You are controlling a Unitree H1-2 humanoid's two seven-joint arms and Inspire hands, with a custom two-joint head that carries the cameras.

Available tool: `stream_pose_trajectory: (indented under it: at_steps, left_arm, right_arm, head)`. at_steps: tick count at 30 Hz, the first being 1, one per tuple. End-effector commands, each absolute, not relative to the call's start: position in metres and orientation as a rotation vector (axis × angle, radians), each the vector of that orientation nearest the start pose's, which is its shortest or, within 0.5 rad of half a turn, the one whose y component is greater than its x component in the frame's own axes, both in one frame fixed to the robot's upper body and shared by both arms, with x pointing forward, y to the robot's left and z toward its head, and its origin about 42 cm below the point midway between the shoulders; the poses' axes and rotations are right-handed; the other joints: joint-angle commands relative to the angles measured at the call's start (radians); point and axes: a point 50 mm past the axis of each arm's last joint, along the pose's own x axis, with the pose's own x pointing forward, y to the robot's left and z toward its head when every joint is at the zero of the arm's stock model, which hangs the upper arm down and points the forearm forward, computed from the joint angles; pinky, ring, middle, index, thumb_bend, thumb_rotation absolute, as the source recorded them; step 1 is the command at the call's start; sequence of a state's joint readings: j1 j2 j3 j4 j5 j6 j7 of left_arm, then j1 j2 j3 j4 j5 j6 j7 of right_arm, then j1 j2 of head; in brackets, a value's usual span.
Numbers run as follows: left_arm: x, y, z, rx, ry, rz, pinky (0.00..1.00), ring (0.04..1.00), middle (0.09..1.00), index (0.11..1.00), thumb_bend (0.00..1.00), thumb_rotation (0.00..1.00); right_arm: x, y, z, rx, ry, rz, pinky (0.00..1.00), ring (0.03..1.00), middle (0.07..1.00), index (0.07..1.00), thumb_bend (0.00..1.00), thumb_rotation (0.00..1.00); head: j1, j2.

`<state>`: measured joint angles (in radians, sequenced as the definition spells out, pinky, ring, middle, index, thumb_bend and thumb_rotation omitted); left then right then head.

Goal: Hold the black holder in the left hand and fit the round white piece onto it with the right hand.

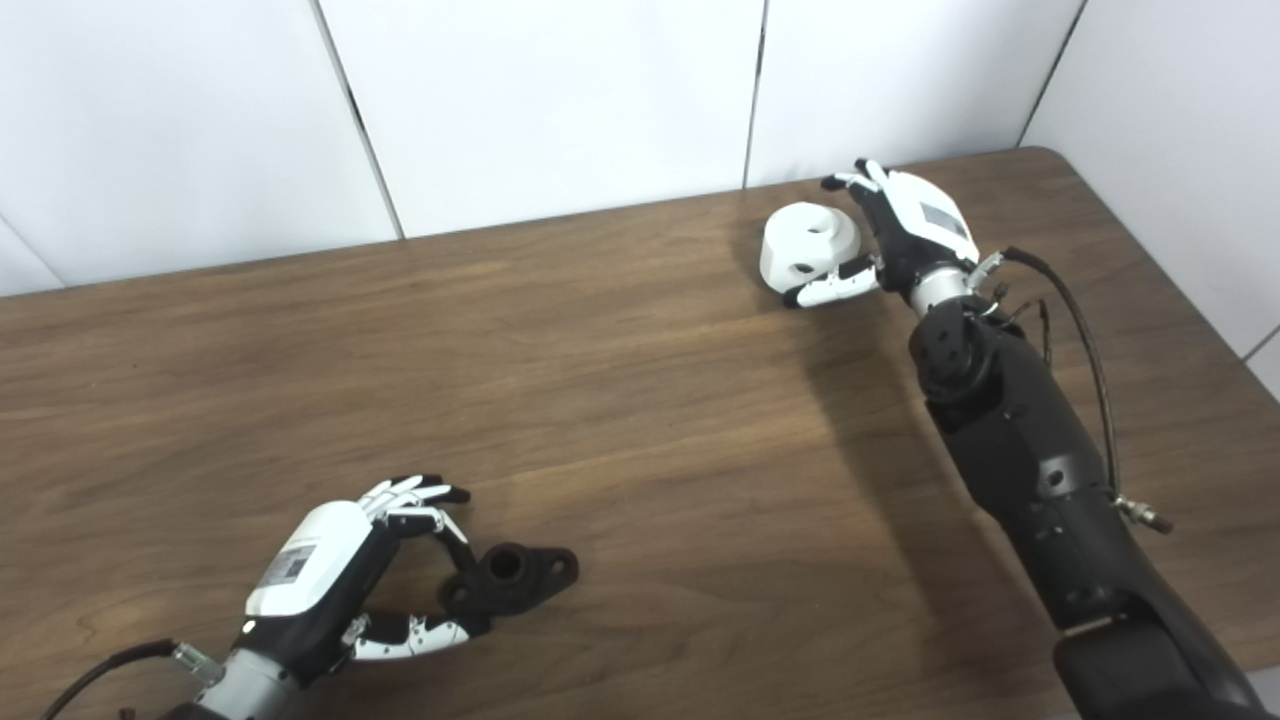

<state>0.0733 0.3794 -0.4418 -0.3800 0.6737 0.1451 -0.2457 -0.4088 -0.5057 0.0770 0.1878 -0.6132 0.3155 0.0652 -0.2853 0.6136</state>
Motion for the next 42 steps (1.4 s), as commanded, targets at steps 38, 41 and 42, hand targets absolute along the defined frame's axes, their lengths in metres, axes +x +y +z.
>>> stream_pose_trajectory:
  at_steps: [38,41,42]
  left_arm:
    - [0.196,0.208,0.092,0.961,0.137,-0.747,0.91,0.925,0.843,0.492,0.50,0.05]
    - [0.196,0.208,0.093,0.955,0.142,-0.747,0.91,0.928,0.844,0.492,0.50,0.05]
    - [0.196,0.208,0.093,0.954,0.142,-0.747,0.91,0.928,0.844,0.492,0.50,0.05]
  right_arm:
    - [0.425,-0.378,0.237,-1.136,0.008,-0.245,0.98,0.997,0.941,0.652,0.80,0.26]
    - [0.425,-0.378,0.236,-1.145,0.004,-0.245,0.97,0.990,0.934,0.649,0.80,0.26]
    - [0.425,-0.378,0.236,-1.146,0.003,-0.245,0.96,0.989,0.931,0.649,0.80,0.26]
  head:
    - [-0.005,-0.027]
    - [-0.007,-0.025]
    - [-0.007,-0.025]
